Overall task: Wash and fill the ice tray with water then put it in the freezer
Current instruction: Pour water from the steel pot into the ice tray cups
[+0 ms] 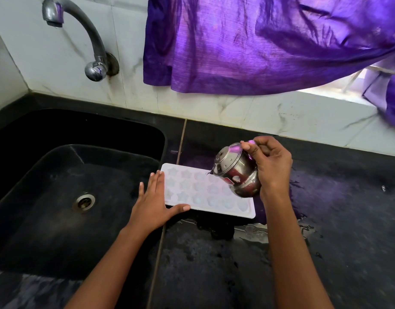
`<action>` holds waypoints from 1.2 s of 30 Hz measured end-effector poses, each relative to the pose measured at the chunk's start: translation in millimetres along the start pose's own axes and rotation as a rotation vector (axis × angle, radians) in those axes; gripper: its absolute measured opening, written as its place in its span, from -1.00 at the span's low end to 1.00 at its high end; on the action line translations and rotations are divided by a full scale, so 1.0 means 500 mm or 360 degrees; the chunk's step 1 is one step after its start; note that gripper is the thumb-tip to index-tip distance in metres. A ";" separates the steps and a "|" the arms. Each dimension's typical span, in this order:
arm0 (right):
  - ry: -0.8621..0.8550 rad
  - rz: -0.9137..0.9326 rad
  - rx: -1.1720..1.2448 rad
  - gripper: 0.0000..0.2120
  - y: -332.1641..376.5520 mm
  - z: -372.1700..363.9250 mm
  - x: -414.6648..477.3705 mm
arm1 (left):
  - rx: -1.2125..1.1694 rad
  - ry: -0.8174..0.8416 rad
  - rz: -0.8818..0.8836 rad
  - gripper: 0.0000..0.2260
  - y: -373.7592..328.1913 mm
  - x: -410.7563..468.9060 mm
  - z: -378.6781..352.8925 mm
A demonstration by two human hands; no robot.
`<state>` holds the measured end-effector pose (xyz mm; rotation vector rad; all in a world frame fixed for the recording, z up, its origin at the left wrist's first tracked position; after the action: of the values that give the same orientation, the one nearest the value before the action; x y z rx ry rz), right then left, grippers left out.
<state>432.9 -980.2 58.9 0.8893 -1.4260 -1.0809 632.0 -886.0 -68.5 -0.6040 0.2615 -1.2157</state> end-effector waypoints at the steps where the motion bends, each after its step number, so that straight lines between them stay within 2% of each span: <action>1: 0.0000 0.0009 -0.0010 -0.85 0.001 0.000 0.001 | -0.0003 -0.0003 0.0001 0.01 -0.001 0.000 0.000; 17: -0.0046 -0.0051 0.0007 -0.85 -0.010 0.002 -0.002 | 0.0009 -0.0004 0.0004 0.02 0.002 -0.001 -0.001; 22: -0.0158 -0.0323 0.0325 -0.86 -0.026 0.001 -0.006 | -0.0002 0.0007 -0.0002 0.11 0.004 -0.001 -0.003; 25: -0.0189 -0.0393 0.0445 -0.87 -0.032 -0.006 -0.007 | -0.0003 -0.0007 0.0010 0.02 0.002 -0.003 -0.002; 36: -0.0007 -0.0261 0.0204 -0.84 -0.024 -0.038 -0.017 | 0.0048 0.0035 0.0019 0.02 0.001 -0.003 -0.001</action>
<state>452.2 -978.7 45.2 1.1126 -1.4582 -1.1225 631.8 -884.8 -69.1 -0.5625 0.2647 -1.2131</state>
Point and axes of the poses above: each hand's wrist, its own x-axis towards the middle knuckle, its own z-axis out of the back of the hand, y = z × x, the point moved 1 cm from there along x, towards the middle knuckle, and after that the axes turned 8 degrees about -y, right-handed, at the moved point
